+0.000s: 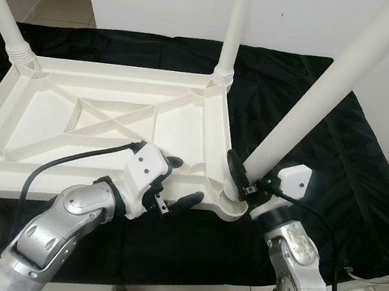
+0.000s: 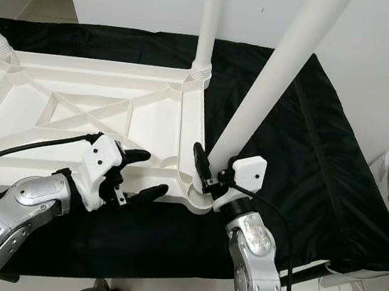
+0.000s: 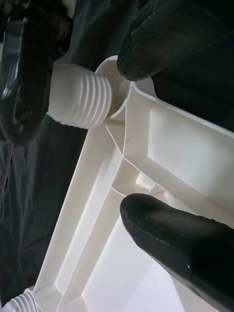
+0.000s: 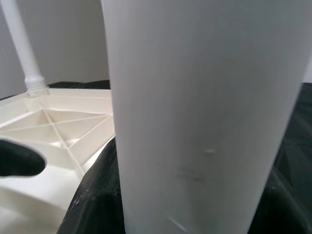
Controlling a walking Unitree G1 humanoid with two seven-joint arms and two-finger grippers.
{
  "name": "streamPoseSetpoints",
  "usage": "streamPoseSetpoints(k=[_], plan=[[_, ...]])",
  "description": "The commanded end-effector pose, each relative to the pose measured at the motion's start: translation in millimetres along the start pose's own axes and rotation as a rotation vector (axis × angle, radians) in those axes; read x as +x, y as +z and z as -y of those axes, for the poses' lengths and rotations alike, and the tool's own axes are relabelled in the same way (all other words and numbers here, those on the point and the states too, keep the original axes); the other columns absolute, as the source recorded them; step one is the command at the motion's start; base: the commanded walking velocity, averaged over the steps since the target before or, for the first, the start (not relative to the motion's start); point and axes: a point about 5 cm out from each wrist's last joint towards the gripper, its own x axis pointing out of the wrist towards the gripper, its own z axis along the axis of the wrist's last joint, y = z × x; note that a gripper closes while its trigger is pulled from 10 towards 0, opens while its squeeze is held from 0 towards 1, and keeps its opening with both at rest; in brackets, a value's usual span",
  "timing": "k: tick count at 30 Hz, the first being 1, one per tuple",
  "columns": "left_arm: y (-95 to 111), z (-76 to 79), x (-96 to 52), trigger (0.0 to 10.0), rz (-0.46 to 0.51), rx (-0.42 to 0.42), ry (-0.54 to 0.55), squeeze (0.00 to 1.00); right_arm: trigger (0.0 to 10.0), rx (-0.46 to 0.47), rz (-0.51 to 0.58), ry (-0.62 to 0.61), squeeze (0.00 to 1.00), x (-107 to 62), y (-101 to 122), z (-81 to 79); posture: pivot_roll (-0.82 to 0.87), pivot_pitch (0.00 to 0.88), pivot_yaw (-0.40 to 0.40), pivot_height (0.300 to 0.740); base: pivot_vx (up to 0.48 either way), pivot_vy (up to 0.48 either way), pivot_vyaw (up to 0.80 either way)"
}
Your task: Building children table
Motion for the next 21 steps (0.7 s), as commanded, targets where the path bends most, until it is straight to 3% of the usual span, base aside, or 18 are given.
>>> streamPoseSetpoints(k=[1, 10, 21], plan=[[-1, 3.0, 0.3, 10.0, -0.015, 0.005, -0.051, 0.0, 10.0, -0.018, -0.075, 0.043, 0.0, -7.1, -13, -5.1, -0.04, 0.114, 0.029, 0.74, 0.0, 0.0, 0.0], [0, 2.6, 0.2, 10.0, -0.016, 0.003, -0.05, 0.0, 10.0, -0.094, -0.147, 0.161, 0.0, -15.4, -28, -13.4, -0.04, 0.119, 0.03, 0.74, 0.0, 0.0, 0.0], [-1, 4.5, -1.4, 10.0, -0.025, 0.01, -0.056, 0.0, 10.0, -0.078, -0.145, 0.166, 0.0, -18.9, -27, -14.6, -0.03, 0.123, 0.025, 0.74, 0.0, 0.0, 0.0]])
